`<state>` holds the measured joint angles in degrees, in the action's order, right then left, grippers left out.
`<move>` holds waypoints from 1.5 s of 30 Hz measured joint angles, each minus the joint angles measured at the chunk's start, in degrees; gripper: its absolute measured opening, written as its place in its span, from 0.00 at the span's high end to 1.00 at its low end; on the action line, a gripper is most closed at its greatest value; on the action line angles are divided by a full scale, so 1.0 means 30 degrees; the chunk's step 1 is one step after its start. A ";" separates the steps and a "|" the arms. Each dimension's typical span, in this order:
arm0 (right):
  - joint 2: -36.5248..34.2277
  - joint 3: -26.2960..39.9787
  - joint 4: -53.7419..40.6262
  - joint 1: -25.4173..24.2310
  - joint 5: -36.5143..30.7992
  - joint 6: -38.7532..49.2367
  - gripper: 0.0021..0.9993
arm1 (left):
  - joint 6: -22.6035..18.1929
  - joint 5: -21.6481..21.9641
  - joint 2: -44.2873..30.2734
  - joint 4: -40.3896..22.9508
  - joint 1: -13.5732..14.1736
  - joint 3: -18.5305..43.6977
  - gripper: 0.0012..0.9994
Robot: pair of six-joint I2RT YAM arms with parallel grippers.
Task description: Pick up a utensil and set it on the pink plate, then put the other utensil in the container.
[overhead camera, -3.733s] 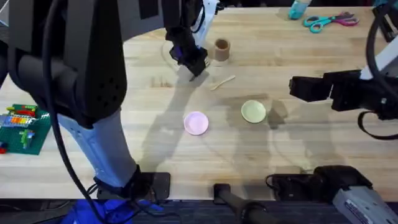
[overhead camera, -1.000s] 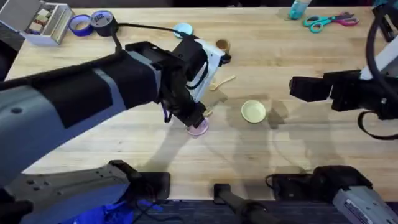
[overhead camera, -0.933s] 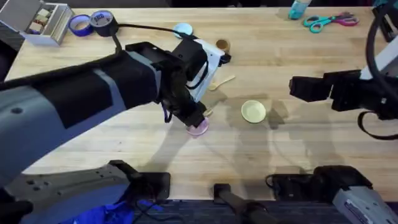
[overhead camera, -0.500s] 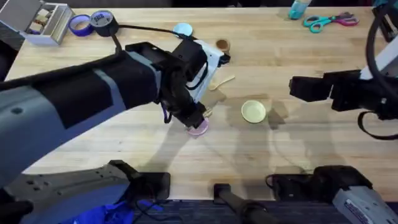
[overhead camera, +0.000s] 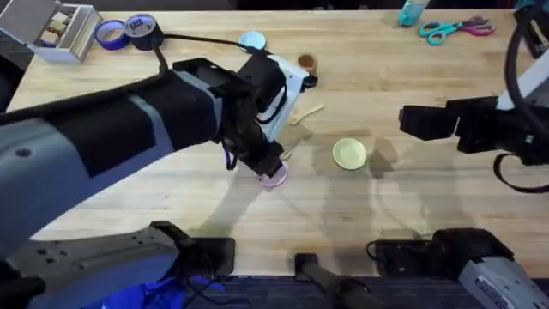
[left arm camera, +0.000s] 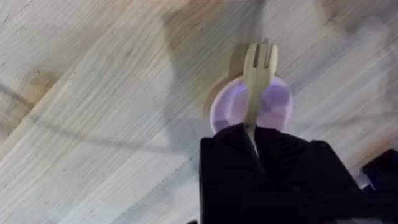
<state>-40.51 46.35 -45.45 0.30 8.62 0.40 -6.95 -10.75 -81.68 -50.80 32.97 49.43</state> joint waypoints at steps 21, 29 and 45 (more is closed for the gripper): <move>0.0001 0.0000 0.0000 0.0000 0.0000 0.0000 0.00 | 0.0040 0.0003 0.0004 0.0004 0.0000 0.0000 0.86; 0.0003 0.0000 0.0000 0.0000 0.0000 0.0000 0.00 | 0.0055 -0.0004 0.0001 -0.0003 0.0000 0.0000 0.81; 0.0000 0.0000 0.0000 0.0000 0.0000 0.0000 0.00 | -0.0033 -0.0011 0.0004 0.0001 0.0000 0.0000 0.29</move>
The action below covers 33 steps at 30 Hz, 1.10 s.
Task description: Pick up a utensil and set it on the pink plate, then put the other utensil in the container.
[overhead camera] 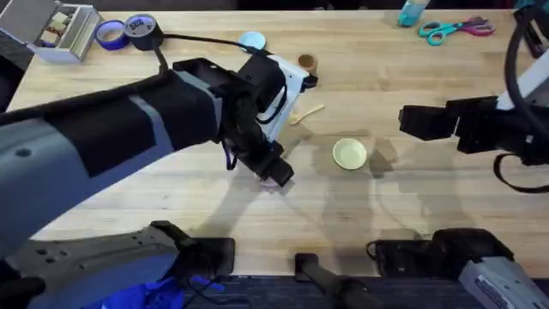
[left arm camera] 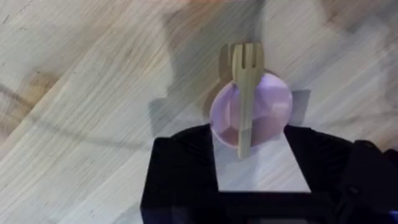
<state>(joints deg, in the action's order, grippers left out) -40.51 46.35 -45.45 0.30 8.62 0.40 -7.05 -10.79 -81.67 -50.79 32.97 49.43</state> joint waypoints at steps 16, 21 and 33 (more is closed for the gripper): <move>0.0000 0.0000 0.0000 0.0000 0.0000 0.0000 0.00 | -0.0138 0.1255 0.3519 0.0270 0.0000 0.0517 0.01; 0.0000 0.0000 0.0000 0.0000 0.0000 0.0000 0.00 | 0.0386 0.2208 0.3745 0.0848 -0.0459 0.0605 0.01; 0.0000 0.0000 0.0000 0.0000 0.0000 0.0000 0.00 | 0.1515 0.2688 0.3740 0.1460 -0.4551 0.2074 0.01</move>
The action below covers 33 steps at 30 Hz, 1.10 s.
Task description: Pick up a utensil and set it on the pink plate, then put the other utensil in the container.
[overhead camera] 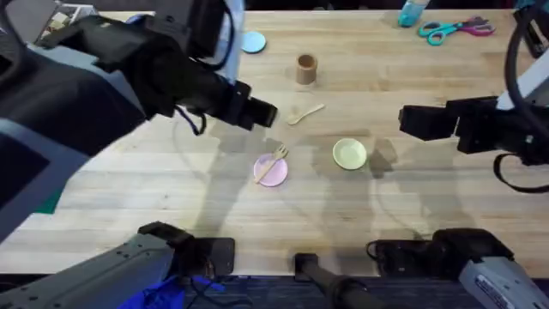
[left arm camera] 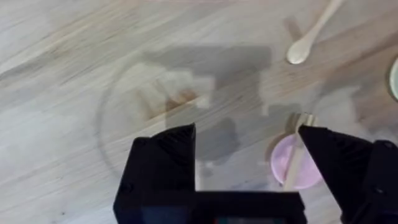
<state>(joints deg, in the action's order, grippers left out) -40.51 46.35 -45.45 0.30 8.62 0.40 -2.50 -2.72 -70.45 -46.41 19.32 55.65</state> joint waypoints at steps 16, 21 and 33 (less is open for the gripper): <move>-0.0356 0.0015 -0.0731 0.0000 0.0000 -0.1059 0.00 | -0.5636 -0.3965 -0.0002 0.5271 -0.5071 0.0002 0.01; -0.1341 0.0122 -0.0895 0.0000 0.0019 -0.2593 0.00 | -0.6008 -0.6396 -0.0839 0.5574 -0.7825 0.0779 0.01; -0.5004 0.4341 -0.2452 0.0098 0.1307 -0.6308 0.00 | -0.8528 -1.2203 -0.6427 0.5271 -1.0166 0.5845 0.01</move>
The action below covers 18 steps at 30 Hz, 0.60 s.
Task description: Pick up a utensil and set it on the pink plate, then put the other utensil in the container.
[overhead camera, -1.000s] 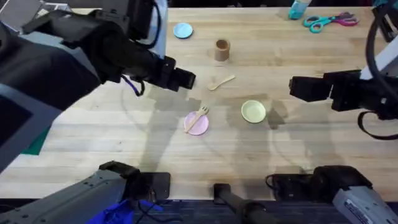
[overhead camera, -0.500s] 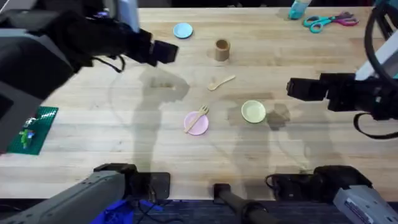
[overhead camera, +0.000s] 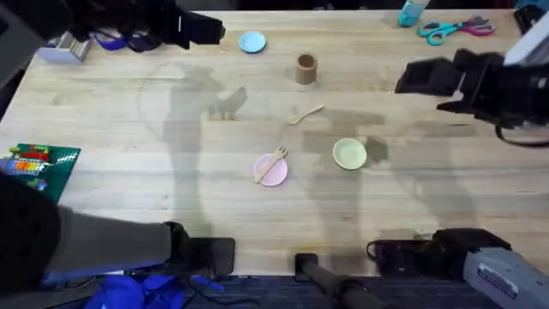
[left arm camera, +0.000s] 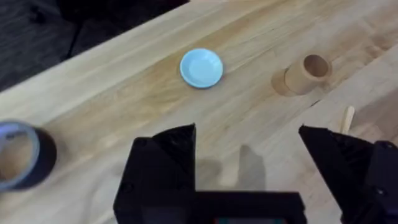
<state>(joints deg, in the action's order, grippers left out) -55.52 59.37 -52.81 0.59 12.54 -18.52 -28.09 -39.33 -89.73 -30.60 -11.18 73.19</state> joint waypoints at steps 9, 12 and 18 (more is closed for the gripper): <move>-0.3511 0.1561 -0.0349 0.1987 -0.0162 -0.4235 0.00 | -0.2176 -0.3832 -0.3362 0.0899 0.0000 0.1299 0.01; -0.4276 0.1561 -0.0352 0.3026 -0.1080 -0.5905 0.00 | -0.2421 -0.5188 -0.4364 0.1556 0.0000 0.1297 0.01; -0.4950 0.1561 0.0607 0.5503 -0.4199 -0.8865 0.00 | -0.2627 -0.6758 -0.5723 0.3001 0.0000 0.1297 0.01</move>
<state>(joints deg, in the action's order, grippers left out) -70.37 64.05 -50.99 17.10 -0.05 -45.11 -35.97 -59.61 -106.90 -21.60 -11.18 77.08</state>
